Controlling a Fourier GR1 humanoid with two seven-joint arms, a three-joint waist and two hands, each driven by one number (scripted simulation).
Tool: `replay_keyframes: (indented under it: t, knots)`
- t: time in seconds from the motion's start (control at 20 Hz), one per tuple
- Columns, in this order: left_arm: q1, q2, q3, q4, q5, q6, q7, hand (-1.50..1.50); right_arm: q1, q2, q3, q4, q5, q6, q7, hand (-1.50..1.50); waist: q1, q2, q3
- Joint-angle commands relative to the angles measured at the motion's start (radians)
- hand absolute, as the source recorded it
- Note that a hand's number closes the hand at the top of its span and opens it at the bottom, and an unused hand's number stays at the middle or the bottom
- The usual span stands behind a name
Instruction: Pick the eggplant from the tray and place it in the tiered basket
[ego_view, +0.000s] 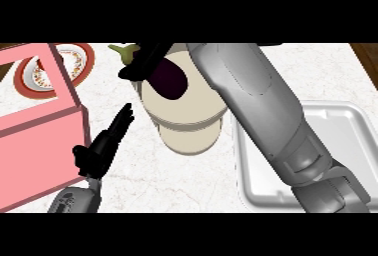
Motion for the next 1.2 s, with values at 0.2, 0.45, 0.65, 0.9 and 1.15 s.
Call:
replay_keyframes:
  t: [0.2,0.45,0.65,0.9,1.15]
  knots:
    - [0.019,-0.002,0.013,-0.014,0.009,-0.014,0.003,0.0,0.019,-0.009,-0.055,-0.03,-0.052,-0.145,0.026,-1.5,-0.006,0.002,0.0]
    - [0.003,0.007,0.028,-0.01,0.009,-0.009,0.01,0.0,0.038,-0.105,-0.042,-0.071,0.109,-0.351,-0.044,-1.5,-0.017,0.001,0.0]
    - [0.024,0.009,0.028,-0.027,0.022,-0.03,-0.005,0.0,0.046,-0.245,-0.141,-0.06,0.114,-0.395,-0.097,-1.5,-0.011,0.002,0.001]
    - [-0.006,-0.017,0.019,0.026,-0.003,-0.013,-0.033,0.0,0.085,-0.335,-0.292,-0.001,0.031,-0.381,-0.242,-1.5,-0.005,0.011,0.001]
    - [0.001,-0.015,0.025,0.019,-0.012,-0.001,-0.018,0.0,0.191,-0.509,-0.41,0.007,-0.069,-0.213,-0.316,-1.5,-0.014,0.005,0.001]
